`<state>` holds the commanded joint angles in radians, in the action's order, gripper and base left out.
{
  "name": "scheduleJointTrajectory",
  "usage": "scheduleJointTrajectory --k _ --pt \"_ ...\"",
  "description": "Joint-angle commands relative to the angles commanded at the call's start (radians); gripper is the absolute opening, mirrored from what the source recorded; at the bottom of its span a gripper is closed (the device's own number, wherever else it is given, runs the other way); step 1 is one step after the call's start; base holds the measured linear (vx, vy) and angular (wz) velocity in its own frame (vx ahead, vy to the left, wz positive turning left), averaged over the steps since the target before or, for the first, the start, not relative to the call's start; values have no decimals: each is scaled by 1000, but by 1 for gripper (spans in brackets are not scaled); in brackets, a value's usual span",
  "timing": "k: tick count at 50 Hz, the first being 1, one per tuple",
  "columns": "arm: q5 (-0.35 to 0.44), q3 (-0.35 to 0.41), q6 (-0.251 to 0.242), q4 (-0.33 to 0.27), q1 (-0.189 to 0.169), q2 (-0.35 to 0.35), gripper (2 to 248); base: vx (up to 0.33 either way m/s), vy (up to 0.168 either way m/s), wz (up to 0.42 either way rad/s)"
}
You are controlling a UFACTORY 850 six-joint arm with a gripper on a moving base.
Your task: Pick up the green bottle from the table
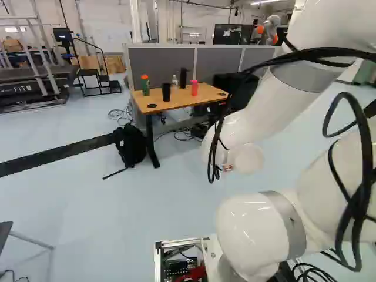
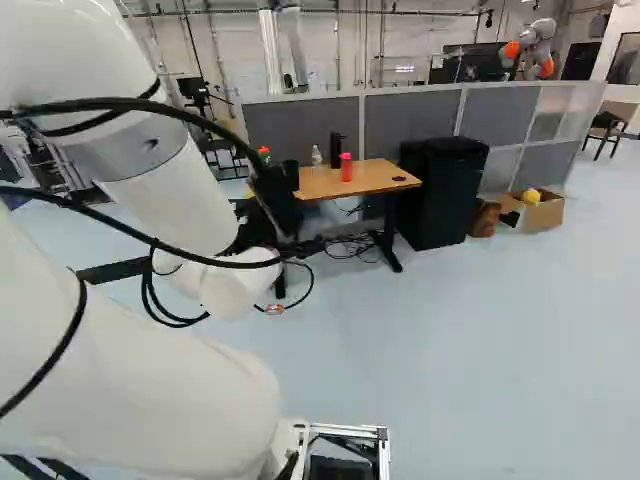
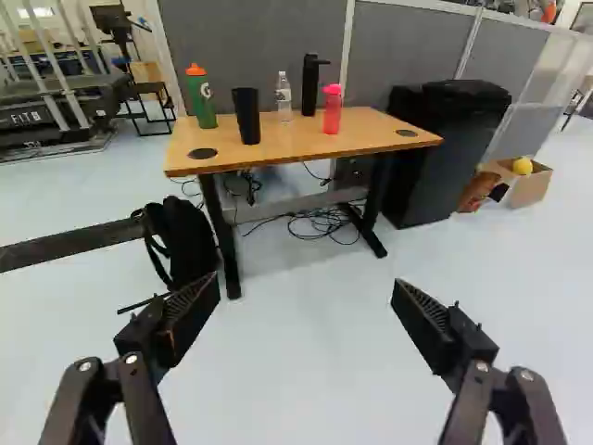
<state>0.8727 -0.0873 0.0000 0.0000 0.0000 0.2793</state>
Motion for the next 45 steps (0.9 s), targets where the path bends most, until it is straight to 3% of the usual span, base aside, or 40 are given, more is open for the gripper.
scheduleJointTrajectory --k 18,45 --pt "0 0 0 0 0 0 247 109 2 6" --pt "0 0 0 0 0 0 247 198 -14 14"
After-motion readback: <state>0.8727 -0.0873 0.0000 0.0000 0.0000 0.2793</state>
